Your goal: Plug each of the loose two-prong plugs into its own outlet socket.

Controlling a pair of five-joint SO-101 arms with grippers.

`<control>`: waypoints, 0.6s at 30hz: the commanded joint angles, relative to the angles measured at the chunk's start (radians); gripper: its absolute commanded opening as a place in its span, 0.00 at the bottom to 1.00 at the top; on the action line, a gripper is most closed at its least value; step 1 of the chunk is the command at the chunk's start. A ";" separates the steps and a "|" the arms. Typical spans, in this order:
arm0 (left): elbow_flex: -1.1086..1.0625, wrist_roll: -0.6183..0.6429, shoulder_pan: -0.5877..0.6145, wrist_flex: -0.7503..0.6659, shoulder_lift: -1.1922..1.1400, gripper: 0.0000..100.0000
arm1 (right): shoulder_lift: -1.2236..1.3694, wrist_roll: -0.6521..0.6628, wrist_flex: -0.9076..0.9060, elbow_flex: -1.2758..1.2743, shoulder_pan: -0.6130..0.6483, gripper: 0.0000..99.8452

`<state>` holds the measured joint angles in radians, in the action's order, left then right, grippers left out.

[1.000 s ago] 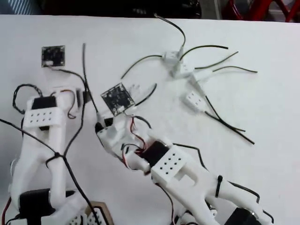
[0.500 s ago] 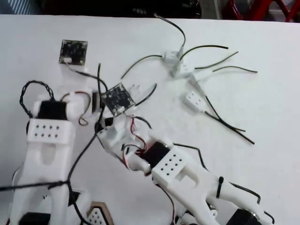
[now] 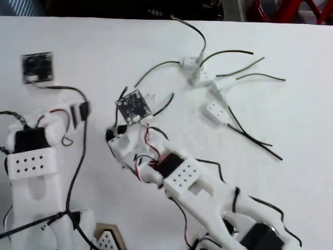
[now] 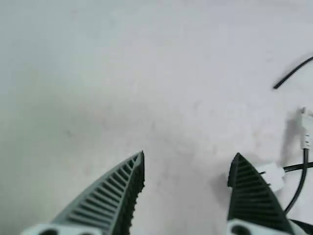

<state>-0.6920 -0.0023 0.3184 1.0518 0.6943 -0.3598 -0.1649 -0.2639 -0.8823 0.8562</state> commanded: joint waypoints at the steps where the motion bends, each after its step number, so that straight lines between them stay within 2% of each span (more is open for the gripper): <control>1: -0.097 0.014 0.099 -0.055 0.033 0.28 | 0.122 0.008 0.051 0.097 -0.012 0.02; 7: -0.296 0.015 0.142 -0.247 0.035 0.28 | 0.265 0.008 0.051 0.192 -0.076 0.02; 18: -0.325 0.014 0.143 -0.269 0.031 0.28 | 0.303 0.000 0.053 0.209 -0.070 0.02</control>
<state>-1.0219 0.0054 0.4519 0.8048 0.6958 -0.0514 -0.1649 -0.2332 -0.7181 0.7841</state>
